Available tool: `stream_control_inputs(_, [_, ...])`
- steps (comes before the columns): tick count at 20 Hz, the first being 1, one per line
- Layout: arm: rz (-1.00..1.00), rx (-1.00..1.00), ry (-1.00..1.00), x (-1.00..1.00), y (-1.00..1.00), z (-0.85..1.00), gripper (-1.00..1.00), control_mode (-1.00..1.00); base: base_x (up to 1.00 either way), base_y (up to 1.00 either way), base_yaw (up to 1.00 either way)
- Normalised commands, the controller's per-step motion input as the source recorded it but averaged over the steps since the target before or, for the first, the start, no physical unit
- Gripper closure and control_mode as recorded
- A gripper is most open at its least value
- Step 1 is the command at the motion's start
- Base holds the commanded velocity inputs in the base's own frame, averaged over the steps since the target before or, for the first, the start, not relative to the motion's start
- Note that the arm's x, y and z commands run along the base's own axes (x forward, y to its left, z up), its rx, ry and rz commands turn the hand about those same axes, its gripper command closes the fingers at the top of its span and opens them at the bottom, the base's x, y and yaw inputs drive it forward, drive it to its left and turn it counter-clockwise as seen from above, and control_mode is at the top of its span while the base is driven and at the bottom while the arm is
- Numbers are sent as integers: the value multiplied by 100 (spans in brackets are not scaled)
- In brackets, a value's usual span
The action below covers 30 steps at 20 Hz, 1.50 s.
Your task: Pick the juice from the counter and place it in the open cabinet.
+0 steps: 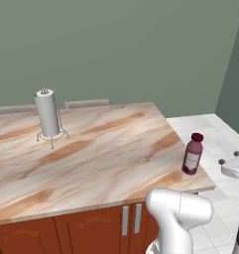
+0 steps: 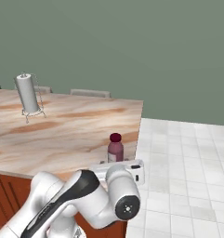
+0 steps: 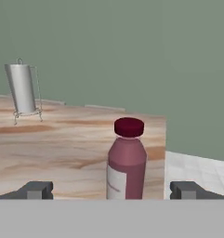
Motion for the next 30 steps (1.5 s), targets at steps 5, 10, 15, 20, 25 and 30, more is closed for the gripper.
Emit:
stream_control_inputs(5, [0,0,1,10,0,0,-100,-100,0,0,0])
stream_control_inputs(10, [0,0,0,30,0,0,-100,-100,0,0,0])
stream_control_inputs(15, [0,0,0,31,0,0,-100,-100,0,0,0])
stream_control_inputs(20, [0,0,0,27,-1,-2,-100,-100,0,0,0])
stream_control_inputs(25, [0,0,0,32,-6,-4,-100,-100,0,0,0])
stream_control_inputs(30, [0,0,0,38,-3,-10,-100,-100,0,0,0])
